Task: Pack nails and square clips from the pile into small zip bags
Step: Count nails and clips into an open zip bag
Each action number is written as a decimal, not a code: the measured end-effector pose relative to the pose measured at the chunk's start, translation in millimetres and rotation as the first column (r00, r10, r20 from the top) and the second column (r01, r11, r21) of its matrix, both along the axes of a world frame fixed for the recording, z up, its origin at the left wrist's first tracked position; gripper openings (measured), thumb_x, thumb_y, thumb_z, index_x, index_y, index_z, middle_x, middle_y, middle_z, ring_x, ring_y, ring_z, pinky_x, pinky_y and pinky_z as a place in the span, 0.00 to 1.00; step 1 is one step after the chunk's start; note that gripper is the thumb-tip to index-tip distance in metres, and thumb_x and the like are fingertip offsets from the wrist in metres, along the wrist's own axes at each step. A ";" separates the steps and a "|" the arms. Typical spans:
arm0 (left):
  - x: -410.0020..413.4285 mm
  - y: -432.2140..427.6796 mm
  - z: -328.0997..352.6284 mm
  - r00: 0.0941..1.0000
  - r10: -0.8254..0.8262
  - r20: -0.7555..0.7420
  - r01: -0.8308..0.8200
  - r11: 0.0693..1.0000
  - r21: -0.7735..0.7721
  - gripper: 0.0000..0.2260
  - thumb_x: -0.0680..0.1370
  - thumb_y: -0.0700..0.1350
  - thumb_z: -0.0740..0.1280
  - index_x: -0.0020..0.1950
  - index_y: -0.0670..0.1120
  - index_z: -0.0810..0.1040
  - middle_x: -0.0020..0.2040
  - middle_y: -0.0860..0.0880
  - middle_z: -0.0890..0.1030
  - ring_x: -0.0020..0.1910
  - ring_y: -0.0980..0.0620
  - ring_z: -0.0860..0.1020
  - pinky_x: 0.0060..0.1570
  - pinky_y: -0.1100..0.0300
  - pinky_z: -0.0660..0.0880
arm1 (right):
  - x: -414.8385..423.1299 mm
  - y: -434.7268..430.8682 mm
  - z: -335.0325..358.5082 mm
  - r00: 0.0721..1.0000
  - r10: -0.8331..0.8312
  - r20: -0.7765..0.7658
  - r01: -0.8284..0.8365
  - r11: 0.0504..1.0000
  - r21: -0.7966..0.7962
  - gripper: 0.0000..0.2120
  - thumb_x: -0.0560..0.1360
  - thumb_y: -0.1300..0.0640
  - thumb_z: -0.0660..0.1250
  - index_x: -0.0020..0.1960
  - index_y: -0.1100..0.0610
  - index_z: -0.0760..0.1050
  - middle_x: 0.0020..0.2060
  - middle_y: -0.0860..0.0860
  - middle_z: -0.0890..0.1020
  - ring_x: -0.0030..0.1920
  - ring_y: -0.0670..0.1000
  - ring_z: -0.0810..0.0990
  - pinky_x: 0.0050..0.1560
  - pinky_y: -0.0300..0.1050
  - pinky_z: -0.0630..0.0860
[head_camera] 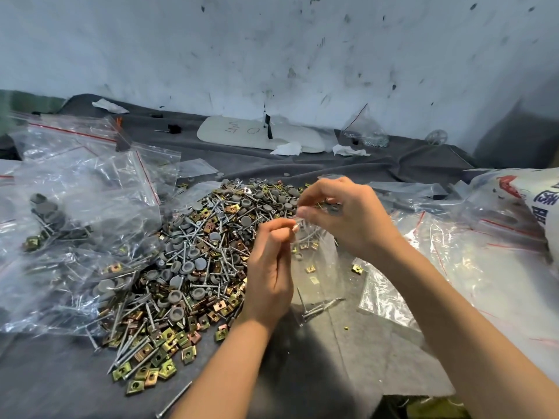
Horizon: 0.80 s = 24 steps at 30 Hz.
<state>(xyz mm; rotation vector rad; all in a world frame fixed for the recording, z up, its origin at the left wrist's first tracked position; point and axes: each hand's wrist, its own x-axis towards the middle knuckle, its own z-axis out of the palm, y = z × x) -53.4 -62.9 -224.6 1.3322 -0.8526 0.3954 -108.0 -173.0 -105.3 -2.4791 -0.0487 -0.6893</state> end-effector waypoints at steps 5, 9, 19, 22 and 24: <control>-0.8 1.4 0.1 1.000 0.026 -0.015 -0.026 1.000 0.016 0.09 0.75 0.40 0.55 0.52 0.47 0.72 0.58 0.53 0.74 0.55 0.56 0.74 0.53 0.64 0.72 | 13.8 -21.1 -12.5 0.986 -0.155 0.065 0.112 0.897 0.428 0.02 0.74 0.58 0.69 0.44 0.53 0.81 0.37 0.46 0.84 0.39 0.43 0.82 0.41 0.37 0.76; -1.3 0.0 -0.1 0.998 0.029 -0.059 -0.028 0.999 0.016 0.09 0.75 0.41 0.55 0.52 0.48 0.72 0.57 0.51 0.74 0.53 0.57 0.74 0.51 0.64 0.71 | 32.3 -41.9 -51.6 0.934 -0.270 -0.235 0.349 0.835 0.426 0.04 0.73 0.62 0.69 0.44 0.57 0.82 0.35 0.49 0.83 0.35 0.46 0.79 0.37 0.38 0.74; -0.1 -0.1 0.8 0.996 0.069 -0.052 -0.067 0.997 0.035 0.09 0.75 0.40 0.54 0.51 0.48 0.71 0.55 0.49 0.75 0.51 0.61 0.73 0.51 0.71 0.69 | 61.4 -36.1 -102.4 0.711 -0.540 -0.450 0.601 0.799 -0.011 0.10 0.76 0.55 0.66 0.38 0.59 0.77 0.35 0.53 0.80 0.38 0.55 0.79 0.41 0.50 0.78; 1.5 -0.1 -0.2 0.996 0.074 -0.049 -0.072 0.997 0.035 0.09 0.75 0.40 0.54 0.51 0.47 0.71 0.55 0.49 0.75 0.53 0.60 0.73 0.52 0.68 0.70 | 66.4 -33.0 -96.1 0.618 -0.657 -0.432 0.619 0.745 -0.248 0.07 0.76 0.59 0.63 0.39 0.56 0.73 0.36 0.51 0.78 0.43 0.57 0.79 0.57 0.55 0.73; 2.2 0.5 -1.2 0.996 0.078 -0.052 -0.077 0.997 0.030 0.08 0.76 0.40 0.54 0.51 0.47 0.71 0.54 0.49 0.75 0.53 0.59 0.74 0.53 0.67 0.70 | 68.2 -33.6 -93.1 0.594 -0.682 -0.427 0.603 0.729 -0.325 0.05 0.75 0.60 0.64 0.41 0.55 0.72 0.36 0.50 0.76 0.44 0.57 0.77 0.60 0.54 0.70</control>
